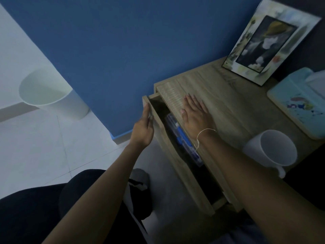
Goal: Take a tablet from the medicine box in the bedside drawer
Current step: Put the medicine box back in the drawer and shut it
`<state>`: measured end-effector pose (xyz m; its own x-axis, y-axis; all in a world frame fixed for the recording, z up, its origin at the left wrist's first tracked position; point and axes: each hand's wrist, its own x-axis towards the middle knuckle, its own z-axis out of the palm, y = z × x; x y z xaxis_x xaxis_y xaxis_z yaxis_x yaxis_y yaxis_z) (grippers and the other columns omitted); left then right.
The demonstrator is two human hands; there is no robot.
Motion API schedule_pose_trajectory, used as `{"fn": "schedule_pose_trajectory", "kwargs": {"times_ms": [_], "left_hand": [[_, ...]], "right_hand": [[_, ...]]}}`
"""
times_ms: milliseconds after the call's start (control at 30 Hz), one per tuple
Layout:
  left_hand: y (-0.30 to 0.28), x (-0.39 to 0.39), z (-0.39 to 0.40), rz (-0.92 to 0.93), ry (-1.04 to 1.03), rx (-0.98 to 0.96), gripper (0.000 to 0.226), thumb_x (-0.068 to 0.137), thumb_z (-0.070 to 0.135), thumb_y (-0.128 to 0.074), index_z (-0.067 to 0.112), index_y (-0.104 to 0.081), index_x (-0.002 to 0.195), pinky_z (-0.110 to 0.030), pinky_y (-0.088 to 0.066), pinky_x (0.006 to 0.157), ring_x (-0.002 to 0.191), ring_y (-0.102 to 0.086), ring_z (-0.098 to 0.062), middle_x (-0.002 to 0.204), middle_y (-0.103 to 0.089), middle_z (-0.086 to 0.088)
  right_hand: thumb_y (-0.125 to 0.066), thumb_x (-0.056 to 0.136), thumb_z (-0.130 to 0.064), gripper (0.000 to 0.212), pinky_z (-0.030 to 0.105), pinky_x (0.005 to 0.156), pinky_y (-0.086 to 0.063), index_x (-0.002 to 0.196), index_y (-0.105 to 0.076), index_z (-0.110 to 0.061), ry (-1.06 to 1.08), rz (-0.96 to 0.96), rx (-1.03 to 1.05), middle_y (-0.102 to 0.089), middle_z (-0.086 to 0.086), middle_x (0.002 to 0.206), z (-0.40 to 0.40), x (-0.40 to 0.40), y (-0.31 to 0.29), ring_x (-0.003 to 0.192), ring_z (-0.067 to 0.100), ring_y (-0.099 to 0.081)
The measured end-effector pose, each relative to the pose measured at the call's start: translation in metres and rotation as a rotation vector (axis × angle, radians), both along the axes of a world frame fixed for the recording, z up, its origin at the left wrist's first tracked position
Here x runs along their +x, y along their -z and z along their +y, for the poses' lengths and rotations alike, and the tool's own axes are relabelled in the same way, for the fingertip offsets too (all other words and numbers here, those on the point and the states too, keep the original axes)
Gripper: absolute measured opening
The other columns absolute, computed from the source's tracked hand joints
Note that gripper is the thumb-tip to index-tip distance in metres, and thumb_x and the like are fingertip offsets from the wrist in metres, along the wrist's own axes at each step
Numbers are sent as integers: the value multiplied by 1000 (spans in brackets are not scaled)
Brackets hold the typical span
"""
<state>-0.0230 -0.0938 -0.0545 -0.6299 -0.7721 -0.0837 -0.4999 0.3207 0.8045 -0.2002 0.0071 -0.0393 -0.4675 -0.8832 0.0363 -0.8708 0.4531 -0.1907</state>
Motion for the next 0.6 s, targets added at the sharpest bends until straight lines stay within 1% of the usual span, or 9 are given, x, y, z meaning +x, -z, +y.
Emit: {"fn": "schedule_pose_trajectory", "kwargs": {"times_ms": [100,233,300,400,500,567,600], "left_hand": [[0,-16,0,11,23,44,52,102,38,-24,30,-8,150,-33,-30,110,134,-42,-31,152,-37,-11],[-3,-38,4,38,4,152,52,102,36,-25,27,-9,151,-32,-24,114,141,-32,-27,156,-29,-7],[-6,-49,9,94,-52,246,54,102,41,-23,27,-8,151,-28,-21,112,142,-30,-25,157,-27,-3],[-9,-62,15,182,-127,319,54,102,42,-18,24,-8,151,-24,-16,108,144,-25,-22,159,-21,0],[-10,-69,17,222,-150,351,51,102,38,-16,24,-10,151,-22,-16,103,143,-26,-21,158,-23,1],[-10,-71,17,228,-144,340,50,103,37,-17,24,-12,151,-23,-19,104,142,-29,-23,157,-26,0],[-10,-72,18,224,-142,335,51,102,37,-17,24,-11,151,-24,-19,107,142,-29,-23,158,-25,-1]], "right_hand": [[-15,101,-35,55,37,121,-3,151,-17,-12,5,3,-17,-16,2,160,0,2,-1,148,13,-6],[-19,101,-33,54,37,121,-3,151,-18,-12,14,-4,-18,-16,2,160,0,2,-1,148,13,-6],[-19,101,-33,54,38,121,-5,151,-18,-12,16,-3,-23,-16,2,160,0,2,-1,148,13,-7],[-20,100,-33,55,39,121,-7,150,-22,-11,18,2,-43,-19,3,159,-1,3,-2,148,15,-11],[-20,100,-34,55,39,121,-7,150,-22,-11,18,4,-42,-20,4,159,-2,2,-1,148,15,-10],[-19,100,-34,55,40,121,-7,150,-21,-10,14,7,-41,-20,4,159,-1,3,-1,148,15,-10],[-19,100,-34,55,40,121,-7,150,-22,-10,13,9,-43,-20,4,159,0,3,-1,148,15,-10]]}}
